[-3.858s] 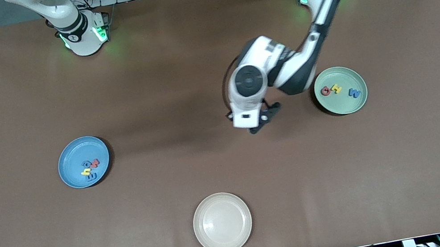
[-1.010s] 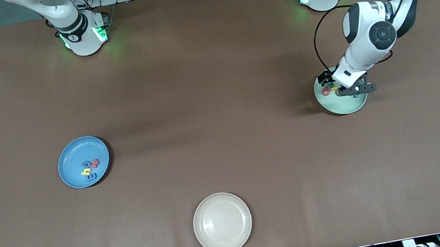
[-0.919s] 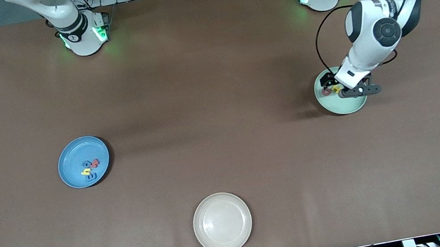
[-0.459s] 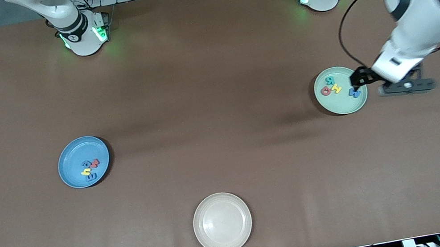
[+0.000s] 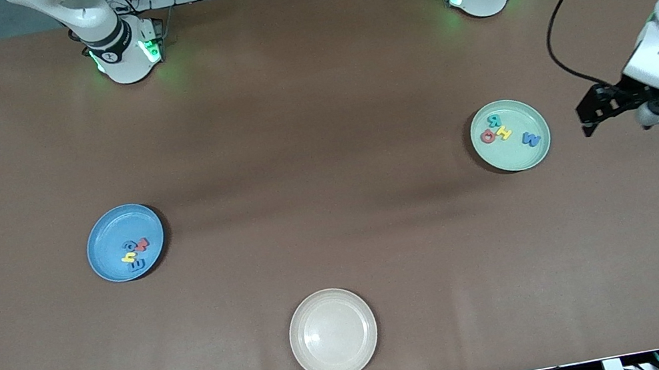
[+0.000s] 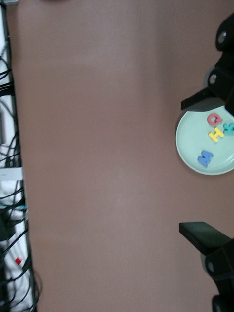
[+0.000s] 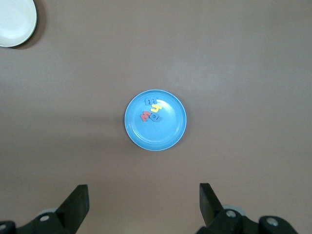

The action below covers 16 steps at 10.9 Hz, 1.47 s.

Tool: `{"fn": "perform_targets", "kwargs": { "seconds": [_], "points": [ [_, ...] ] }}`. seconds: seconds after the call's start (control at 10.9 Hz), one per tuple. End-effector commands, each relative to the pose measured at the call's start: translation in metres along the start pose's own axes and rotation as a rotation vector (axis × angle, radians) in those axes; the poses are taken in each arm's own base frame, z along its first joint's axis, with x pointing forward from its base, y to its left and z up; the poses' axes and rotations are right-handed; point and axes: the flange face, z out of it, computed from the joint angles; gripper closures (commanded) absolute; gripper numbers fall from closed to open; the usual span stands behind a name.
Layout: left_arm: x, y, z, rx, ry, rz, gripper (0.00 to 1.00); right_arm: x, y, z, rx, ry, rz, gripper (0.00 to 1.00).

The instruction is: Sort upper and lower case letters into plates

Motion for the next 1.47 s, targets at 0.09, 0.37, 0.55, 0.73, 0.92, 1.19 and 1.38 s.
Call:
{"fn": "perform_targets", "kwargs": {
  "seconds": [0.09, 0.37, 0.55, 0.73, 0.92, 1.19, 1.38],
  "points": [
    [-0.003, -0.013, -0.054, 0.028, -0.047, 0.002, 0.00, 0.001, 0.000, 0.000, 0.013, 0.003, -0.011, 0.00],
    [-0.020, -0.036, -0.077, -0.058, -0.092, -0.075, 0.00, 0.001, 0.001, 0.000, 0.013, 0.003, -0.011, 0.00],
    [-0.027, -0.048, -0.093, -0.063, -0.121, -0.099, 0.00, 0.001, 0.003, 0.001, 0.012, 0.000, -0.011, 0.00],
    [-0.033, -0.055, -0.097, -0.066, -0.139, -0.114, 0.00, 0.001, 0.002, 0.000, 0.012, 0.002, -0.012, 0.00],
    [-0.036, -0.058, -0.103, -0.064, -0.136, -0.117, 0.00, 0.001, 0.003, 0.002, 0.012, -0.001, -0.011, 0.00],
    [-0.036, -0.057, -0.109, -0.055, -0.127, -0.113, 0.00, 0.001, 0.002, 0.003, 0.013, -0.004, -0.012, 0.00],
    [-0.036, -0.057, -0.109, -0.057, -0.127, -0.109, 0.00, 0.001, 0.002, 0.003, 0.013, -0.004, -0.012, 0.00]
  ]
}}
